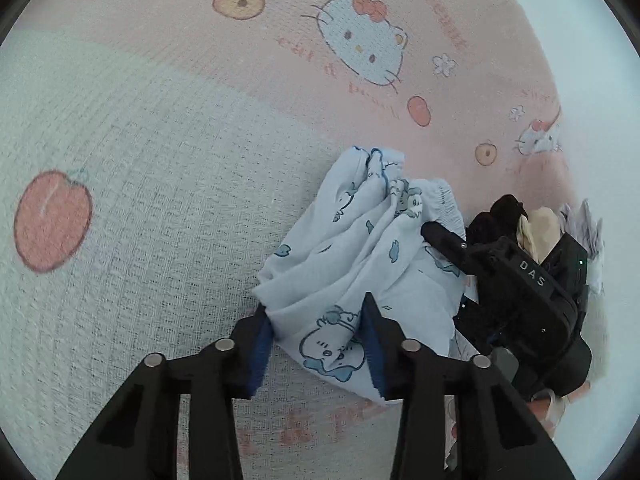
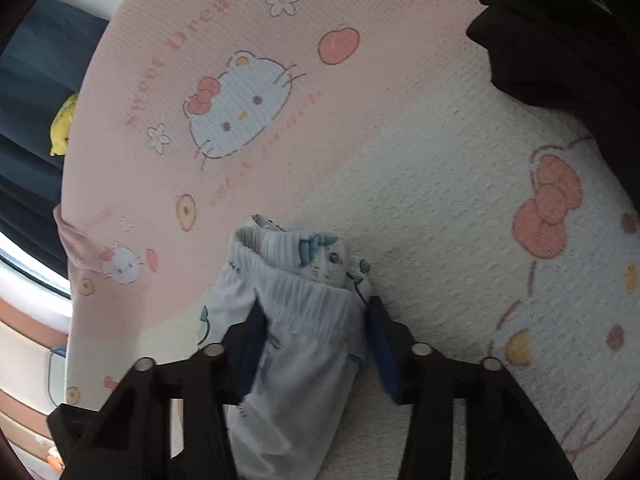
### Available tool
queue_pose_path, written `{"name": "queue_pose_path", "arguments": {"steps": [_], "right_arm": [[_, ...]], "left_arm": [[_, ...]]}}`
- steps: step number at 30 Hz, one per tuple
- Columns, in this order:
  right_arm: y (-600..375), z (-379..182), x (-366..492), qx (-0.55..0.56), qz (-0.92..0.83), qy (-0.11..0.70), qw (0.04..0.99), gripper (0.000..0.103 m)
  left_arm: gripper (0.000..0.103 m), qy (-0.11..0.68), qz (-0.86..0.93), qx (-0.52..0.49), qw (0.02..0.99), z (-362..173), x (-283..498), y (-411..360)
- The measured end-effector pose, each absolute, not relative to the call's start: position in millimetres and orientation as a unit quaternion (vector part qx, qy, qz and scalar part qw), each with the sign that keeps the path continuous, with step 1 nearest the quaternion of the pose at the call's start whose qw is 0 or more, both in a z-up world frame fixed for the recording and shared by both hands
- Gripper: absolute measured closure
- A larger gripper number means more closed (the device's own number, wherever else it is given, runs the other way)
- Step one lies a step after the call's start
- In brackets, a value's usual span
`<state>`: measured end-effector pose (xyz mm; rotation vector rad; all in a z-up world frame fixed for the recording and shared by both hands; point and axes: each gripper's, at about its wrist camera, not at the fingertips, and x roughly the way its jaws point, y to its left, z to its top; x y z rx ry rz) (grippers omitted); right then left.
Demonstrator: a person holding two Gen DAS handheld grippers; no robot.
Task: Fold clothes
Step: 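Open both grippers and release the folded pajama on the blanket, then pinch the waistband with the right gripper while the left gripper pinches the pajama body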
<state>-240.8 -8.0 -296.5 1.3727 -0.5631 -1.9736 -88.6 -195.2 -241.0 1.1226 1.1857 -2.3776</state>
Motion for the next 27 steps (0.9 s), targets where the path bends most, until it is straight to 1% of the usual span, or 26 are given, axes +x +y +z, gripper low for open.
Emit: {"name": "queue_pose_path", "arguments": {"steps": [1, 3, 9, 11, 15, 18, 20, 21, 22, 23, 24, 25, 26, 27], "right_arm": [[-6.6, -296.4, -239.3, 0.529, -0.752, -0.218, 0.327, 0.062], [-5.1, -296.2, -236.4, 0.538, -0.745, -0.226, 0.322, 0.063], [-15.2, -281.1, -200.0, 0.564, -0.719, -0.216, 0.344, 0.064], [-24.3, -274.0, -180.7, 0.572, -0.712, -0.194, 0.358, 0.064], [-36.1, -263.9, -157.1, 0.565, -0.720, -0.144, 0.375, 0.064], [-40.8, -257.0, -146.8, 0.558, -0.728, -0.115, 0.382, 0.064], [-37.0, -252.7, -148.6, 0.551, -0.737, -0.114, 0.374, 0.064], [-35.3, -250.2, -151.3, 0.546, -0.743, -0.119, 0.369, 0.060], [-33.1, -247.7, -153.7, 0.539, -0.749, -0.125, 0.364, 0.048], [-29.3, -245.1, -155.3, 0.529, -0.757, -0.132, 0.361, 0.042], [-26.1, -242.7, -157.2, 0.518, -0.763, -0.137, 0.360, 0.037], [-24.1, -240.4, -159.8, 0.508, -0.768, -0.138, 0.363, 0.037], [-22.1, -238.2, -162.4, 0.498, -0.773, -0.140, 0.366, 0.037], [-21.0, -236.6, -164.9, 0.489, -0.778, -0.138, 0.369, 0.037]], "left_arm": [[0.076, 0.410, -0.817, 0.385, 0.128, -239.2, -87.0, -198.2], [0.078, 0.409, -0.817, 0.386, 0.128, -234.3, -83.5, -204.6], [0.079, 0.352, -0.830, 0.407, 0.150, -215.3, -65.4, -232.8], [0.079, 0.361, -0.829, 0.397, 0.157, -214.6, -51.3, -247.6], [0.079, 0.403, -0.820, 0.378, 0.148, -218.0, -29.1, -267.8], [0.079, 0.396, -0.821, 0.384, 0.148, -216.6, -22.6, -268.0], [0.079, 0.396, -0.824, 0.380, 0.143, -213.6, -20.6, -267.3], [0.078, 0.398, -0.825, 0.377, 0.141, -212.0, -19.5, -267.2], [0.078, 0.401, -0.825, 0.373, 0.140, -210.4, -18.3, -267.3], [0.077, 0.401, -0.826, 0.372, 0.135, -208.6, -16.4, -267.0], [0.073, 0.397, -0.828, 0.373, 0.135, -206.8, -15.1, -266.3], [0.063, 0.391, -0.829, 0.376, 0.136, -205.1, -14.3, -265.5], [0.058, 0.386, -0.831, 0.376, 0.137, -203.3, -12.3, -264.5], [0.050, 0.384, -0.833, 0.375, 0.135, -202.3, -10.2, -263.0]]}}
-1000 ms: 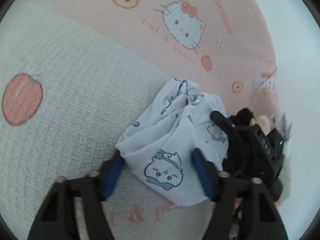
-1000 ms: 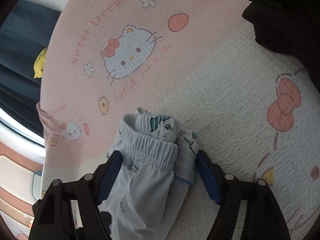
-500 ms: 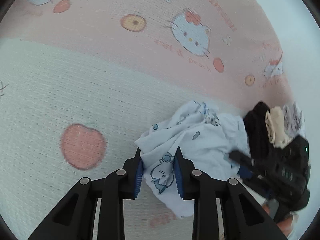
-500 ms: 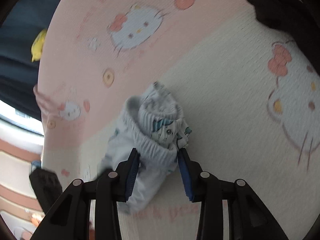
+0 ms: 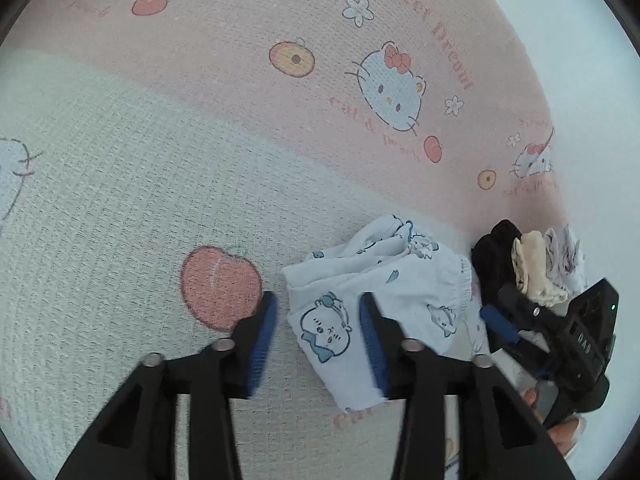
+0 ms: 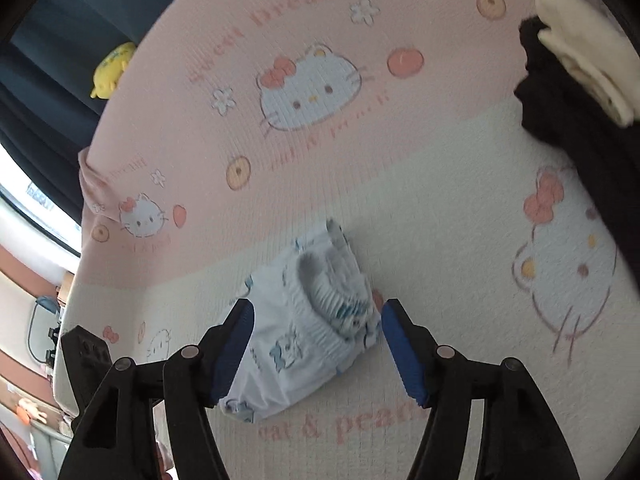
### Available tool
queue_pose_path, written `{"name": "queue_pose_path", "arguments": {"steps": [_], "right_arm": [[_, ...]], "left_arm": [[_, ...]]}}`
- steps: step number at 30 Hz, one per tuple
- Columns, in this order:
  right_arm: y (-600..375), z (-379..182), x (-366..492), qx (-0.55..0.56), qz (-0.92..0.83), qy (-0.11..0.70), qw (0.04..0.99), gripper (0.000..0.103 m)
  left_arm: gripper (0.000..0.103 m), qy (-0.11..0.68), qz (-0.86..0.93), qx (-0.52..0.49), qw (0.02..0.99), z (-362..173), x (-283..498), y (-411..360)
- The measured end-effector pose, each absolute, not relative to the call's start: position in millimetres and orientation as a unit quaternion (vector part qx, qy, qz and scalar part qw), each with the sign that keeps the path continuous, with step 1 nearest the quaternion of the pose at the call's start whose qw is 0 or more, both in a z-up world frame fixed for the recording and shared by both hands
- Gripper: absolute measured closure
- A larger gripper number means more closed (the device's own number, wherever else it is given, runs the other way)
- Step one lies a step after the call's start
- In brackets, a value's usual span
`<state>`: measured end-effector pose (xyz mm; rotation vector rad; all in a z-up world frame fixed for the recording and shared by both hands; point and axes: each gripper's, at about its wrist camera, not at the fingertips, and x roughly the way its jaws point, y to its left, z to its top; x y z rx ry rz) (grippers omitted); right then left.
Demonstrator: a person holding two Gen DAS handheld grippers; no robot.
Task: Fold clothes
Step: 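Pinch the waistband with the right gripper while the left gripper pinches the pajama body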
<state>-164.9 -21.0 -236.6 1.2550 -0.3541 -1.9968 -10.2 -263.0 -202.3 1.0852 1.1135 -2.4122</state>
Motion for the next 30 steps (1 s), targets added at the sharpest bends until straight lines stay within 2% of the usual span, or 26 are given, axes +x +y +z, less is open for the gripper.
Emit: {"name": "queue_pose_path", "arguments": {"steps": [11, 16, 17, 18, 19, 22, 23, 24, 30], "right_arm": [[-53.2, -257.9, -180.7, 0.478, -0.767, -0.087, 0.418, 0.037], [-69.7, -272.2, -181.0, 0.483, -0.762, -0.052, 0.429, 0.038], [-72.1, -274.5, -181.2, 0.481, -0.763, -0.043, 0.430, 0.041], [-74.7, -276.5, -181.5, 0.479, -0.766, -0.031, 0.428, 0.059], [-77.7, -277.3, -182.1, 0.479, -0.773, -0.012, 0.416, 0.065], [-79.8, -272.2, -183.3, 0.475, -0.780, -0.012, 0.408, 0.070], [-80.0, -267.3, -181.8, 0.466, -0.786, -0.010, 0.406, 0.071], [-80.9, -261.6, -179.9, 0.454, -0.794, -0.003, 0.405, 0.074], [-95.0, -222.8, -164.7, 0.375, -0.820, 0.032, 0.432, 0.075]], "left_arm": [[0.048, 0.438, -0.798, 0.402, 0.099, -226.4, -9.8, -249.4], [0.048, 0.439, -0.794, 0.411, 0.090, -232.8, -7.6, -239.4], [0.048, 0.445, -0.793, 0.408, 0.088, -233.8, -6.3, -238.7], [0.048, 0.450, -0.792, 0.404, 0.087, -234.5, -5.5, -238.7], [0.048, 0.454, -0.791, 0.401, 0.088, -235.1, -5.1, -238.9], [0.051, 0.440, -0.801, 0.397, 0.086, -232.7, -7.7, -235.4], [0.057, 0.434, -0.805, 0.396, 0.085, -231.8, -8.7, -234.1], [0.071, 0.429, -0.808, 0.395, 0.084, -230.8, -9.7, -232.8], [0.075, 0.401, -0.826, 0.387, 0.086, -218.9, -9.8, -229.8]]}}
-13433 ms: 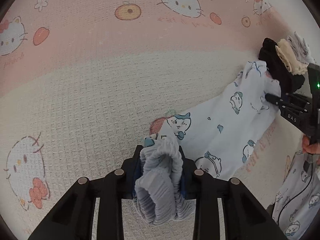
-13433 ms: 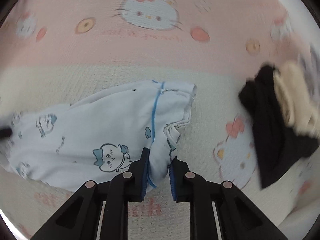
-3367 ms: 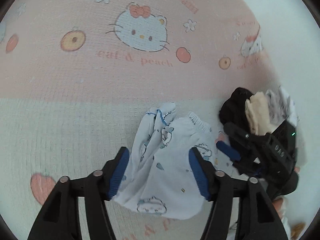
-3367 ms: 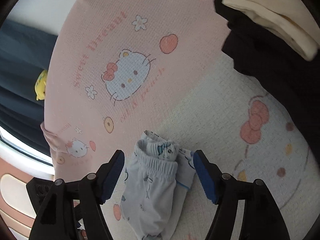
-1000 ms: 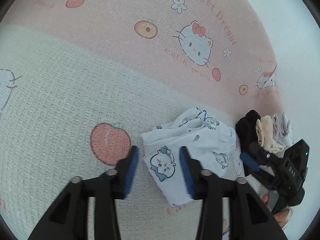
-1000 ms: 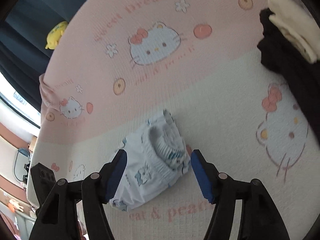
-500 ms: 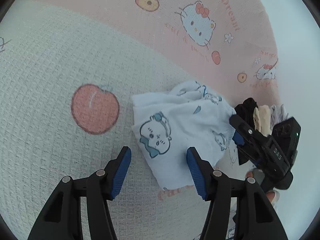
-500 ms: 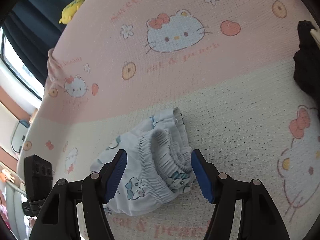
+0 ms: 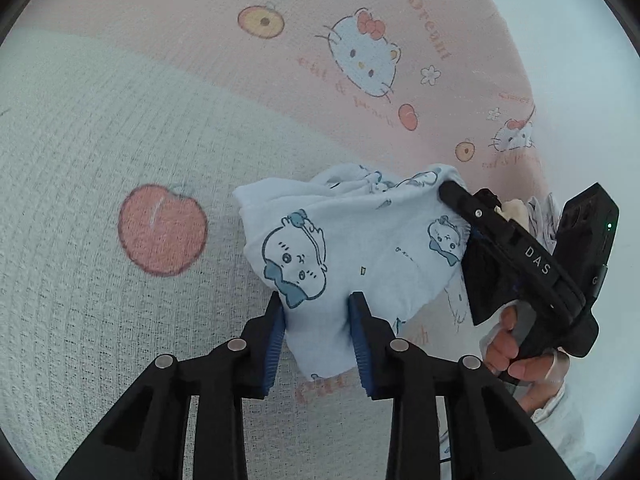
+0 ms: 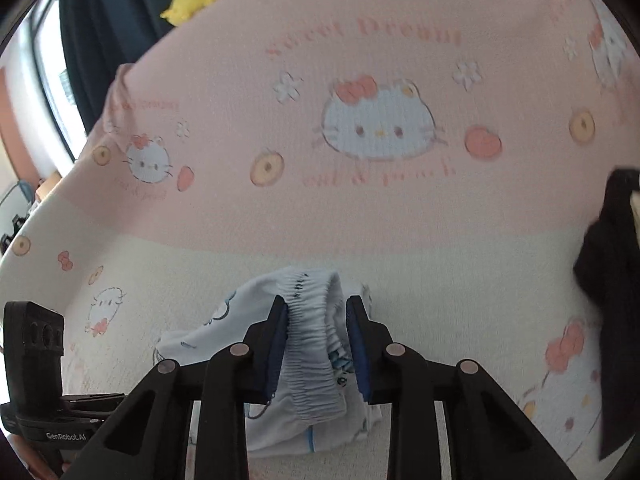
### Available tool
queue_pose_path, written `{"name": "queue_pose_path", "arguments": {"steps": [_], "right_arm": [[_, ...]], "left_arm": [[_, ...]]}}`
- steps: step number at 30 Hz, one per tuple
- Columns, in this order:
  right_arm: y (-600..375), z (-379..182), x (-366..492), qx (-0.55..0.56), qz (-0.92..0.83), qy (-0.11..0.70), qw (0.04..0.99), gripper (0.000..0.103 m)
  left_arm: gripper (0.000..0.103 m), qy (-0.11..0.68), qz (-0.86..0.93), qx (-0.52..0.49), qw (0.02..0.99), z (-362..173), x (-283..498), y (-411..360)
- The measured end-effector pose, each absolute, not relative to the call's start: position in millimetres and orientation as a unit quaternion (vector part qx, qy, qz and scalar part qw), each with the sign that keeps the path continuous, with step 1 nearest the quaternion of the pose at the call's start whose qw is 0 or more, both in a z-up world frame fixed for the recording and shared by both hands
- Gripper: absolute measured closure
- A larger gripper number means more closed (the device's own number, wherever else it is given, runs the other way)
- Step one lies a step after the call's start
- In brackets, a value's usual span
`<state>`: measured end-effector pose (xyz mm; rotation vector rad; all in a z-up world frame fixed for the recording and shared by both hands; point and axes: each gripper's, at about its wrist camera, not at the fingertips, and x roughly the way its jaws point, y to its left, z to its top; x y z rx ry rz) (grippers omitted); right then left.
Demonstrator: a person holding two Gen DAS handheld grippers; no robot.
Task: Fold clothes
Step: 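Pinch the waistband with the right gripper while the left gripper pinches the pajama body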
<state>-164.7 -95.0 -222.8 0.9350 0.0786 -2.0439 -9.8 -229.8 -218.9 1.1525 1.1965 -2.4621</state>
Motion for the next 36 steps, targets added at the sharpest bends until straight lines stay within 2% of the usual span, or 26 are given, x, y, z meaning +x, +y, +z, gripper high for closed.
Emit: {"name": "queue_pose_path", "arguments": {"steps": [7, 12, 13, 15, 17, 18, 19, 22, 29, 30, 31, 32, 34, 36], "right_arm": [[-100.1, -261.3, -187.5, 0.466, -0.791, 0.020, 0.396, 0.075], [-87.0, -275.3, -200.5, 0.506, -0.766, -0.044, 0.393, 0.060], [-84.0, -276.7, -203.7, 0.515, -0.759, -0.058, 0.394, 0.051], [-76.9, -280.3, -208.5, 0.531, -0.742, -0.092, 0.398, 0.044], [-68.8, -285.4, -211.5, 0.552, -0.719, -0.128, 0.402, 0.041], [-64.6, -288.0, -212.5, 0.561, -0.708, -0.148, 0.404, 0.039], [-59.9, -290.3, -212.4, 0.568, -0.696, -0.170, 0.404, 0.038], [-46.6, -297.0, -209.2, 0.590, -0.662, -0.229, 0.401, 0.034], [-53.0, -291.0, -189.8, 0.589, -0.658, -0.207, 0.420, 0.026], [-55.1, -290.1, -188.1, 0.585, -0.662, -0.203, 0.421, 0.025], [-56.6, -289.7, -188.3, 0.584, -0.667, -0.201, 0.418, 0.026], [-57.8, -290.0, -188.3, 0.583, -0.676, -0.198, 0.405, 0.029], [-60.1, -290.0, -187.7, 0.581, -0.692, -0.191, 0.383, 0.059], [-61.9, -286.7, -181.9, 0.580, -0.702, -0.181, 0.371, 0.060]], "left_arm": [[0.074, 0.414, -0.811, 0.403, 0.094, -241.0, -12.0, -236.4], [0.074, 0.422, -0.806, 0.406, 0.092, -241.3, -14.2, -239.4], [0.072, 0.424, -0.803, 0.408, 0.092, -240.8, -15.2, -240.3], [0.068, 0.447, -0.795, 0.399, 0.098, -239.3, -13.3, -244.9], [0.058, 0.468, -0.788, 0.385, 0.107, -237.2, -10.0, -249.9], [0.046, 0.473, -0.788, 0.376, 0.114, -235.5, -7.7, -252.1], [0.040, 0.479, -0.788, 0.368, 0.121, -233.8, -5.4, -254.4], [0.040, 0.478, -0.790, 0.363, 0.129, -231.5, -9.4, -260.0], [0.040, 0.485, -0.785, 0.372, 0.098, -241.8, -36.1, -263.4], [0.044, 0.479, -0.790, 0.369, 0.096, -241.6, -38.0, -262.4], [0.073, 0.465, -0.800, 0.365, 0.104, -239.7, -39.1, -261.5], [0.081, 0.443, -0.809, 0.368, 0.116, -237.3, -41.7, -261.0], [0.082, 0.419, -0.818, 0.379, 0.109, -236.1, -48.1, -264.0], [0.082, 0.407, -0.821, 0.388, 0.103, -235.8, -51.8, -271.2]]}}
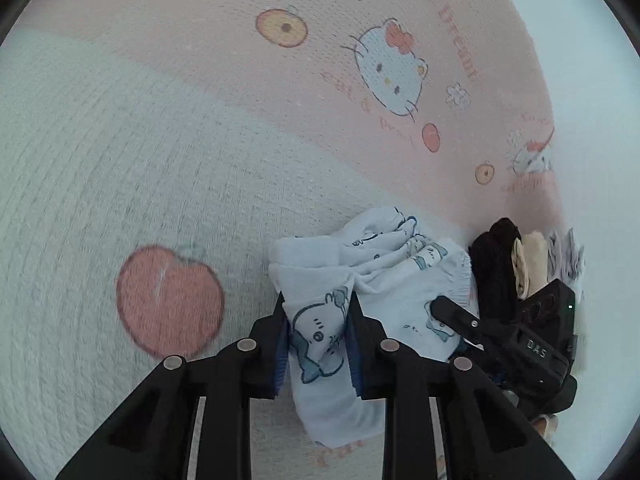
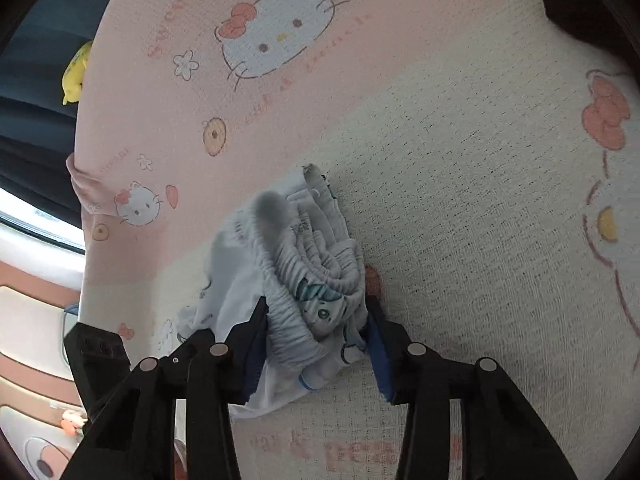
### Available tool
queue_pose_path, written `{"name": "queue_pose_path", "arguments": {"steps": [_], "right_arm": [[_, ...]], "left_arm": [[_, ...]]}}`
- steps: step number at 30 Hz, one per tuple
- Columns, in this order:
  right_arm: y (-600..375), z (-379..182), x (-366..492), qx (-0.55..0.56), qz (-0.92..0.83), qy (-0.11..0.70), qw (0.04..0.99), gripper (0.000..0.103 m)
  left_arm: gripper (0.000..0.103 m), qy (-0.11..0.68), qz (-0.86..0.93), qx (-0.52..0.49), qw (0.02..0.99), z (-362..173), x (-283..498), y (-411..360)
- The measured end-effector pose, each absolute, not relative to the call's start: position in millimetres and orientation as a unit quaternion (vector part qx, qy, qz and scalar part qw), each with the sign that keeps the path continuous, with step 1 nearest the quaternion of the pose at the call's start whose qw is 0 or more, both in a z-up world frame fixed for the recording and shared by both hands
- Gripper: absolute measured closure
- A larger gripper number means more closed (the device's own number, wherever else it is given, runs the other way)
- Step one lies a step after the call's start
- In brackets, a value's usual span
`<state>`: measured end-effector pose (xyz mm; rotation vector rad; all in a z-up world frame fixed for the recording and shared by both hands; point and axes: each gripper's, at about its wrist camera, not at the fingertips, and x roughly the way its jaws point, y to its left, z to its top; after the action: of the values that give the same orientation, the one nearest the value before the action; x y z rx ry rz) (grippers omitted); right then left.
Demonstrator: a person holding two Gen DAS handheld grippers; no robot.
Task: Fold clothes
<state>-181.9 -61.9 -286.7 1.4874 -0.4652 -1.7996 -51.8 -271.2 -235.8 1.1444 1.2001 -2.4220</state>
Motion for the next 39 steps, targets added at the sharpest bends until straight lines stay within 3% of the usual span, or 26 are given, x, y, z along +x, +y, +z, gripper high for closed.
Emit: {"name": "queue_pose_path", "arguments": {"steps": [7, 11, 13, 17, 19, 25, 26, 28, 30, 37, 38, 39], "right_arm": [[-80.0, -272.7, -152.5, 0.615, -0.687, -0.116, 0.369, 0.062], [-87.8, -262.6, -147.9, 0.606, -0.701, -0.064, 0.371, 0.053], [-86.9, -254.7, -149.2, 0.589, -0.718, -0.040, 0.368, 0.042], [-83.7, -231.3, -153.9, 0.542, -0.752, -0.014, 0.375, 0.037], [-79.1, -219.1, -155.9, 0.512, -0.770, 0.000, 0.379, 0.035], [-84.9, -198.9, -149.5, 0.419, -0.812, 0.085, 0.397, 0.036], [-90.6, -200.8, -149.2, 0.416, -0.807, 0.100, 0.407, 0.037], [-100.9, -204.6, -148.7, 0.412, -0.801, 0.119, 0.417, 0.055], [-115.0, -211.1, -149.6, 0.416, -0.795, 0.131, 0.421, 0.066], [-121.6, -229.8, -174.0, 0.457, -0.789, 0.081, 0.403, 0.074], [-119.1, -233.4, -179.7, 0.468, -0.787, 0.061, 0.398, 0.075], [-117.1, -236.4, -183.7, 0.476, -0.784, 0.044, 0.395, 0.075]], "left_arm": [[0.081, 0.381, -0.819, 0.423, 0.077, -241.1, -70.2, -298.4], [0.079, 0.345, -0.826, 0.442, 0.064, -235.1, -75.5, -295.5], [0.068, 0.341, -0.826, 0.442, 0.075, -231.3, -71.7, -295.2], [0.061, 0.374, -0.832, 0.403, 0.075, -219.4, -55.8, -301.8], [0.049, 0.394, -0.830, 0.388, 0.076, -215.7, -49.3, -305.6], [0.048, 0.381, -0.832, 0.395, 0.080, -217.0, -48.5, -304.1], [0.048, 0.372, -0.834, 0.399, 0.080, -218.0, -48.7, -301.6], [0.048, 0.351, -0.843, 0.400, 0.076, -218.8, -47.8, -295.4], [0.048, 0.326, -0.854, 0.399, 0.074, -218.7, -47.1, -289.2], [0.050, 0.322, -0.857, 0.394, 0.087, -228.1, -56.8, -297.0], [0.053, 0.325, -0.855, 0.392, 0.099, -230.4, -58.6, -300.1], [0.066, 0.329, -0.856, 0.386, 0.103, -231.9, -59.0, -302.6]]}}
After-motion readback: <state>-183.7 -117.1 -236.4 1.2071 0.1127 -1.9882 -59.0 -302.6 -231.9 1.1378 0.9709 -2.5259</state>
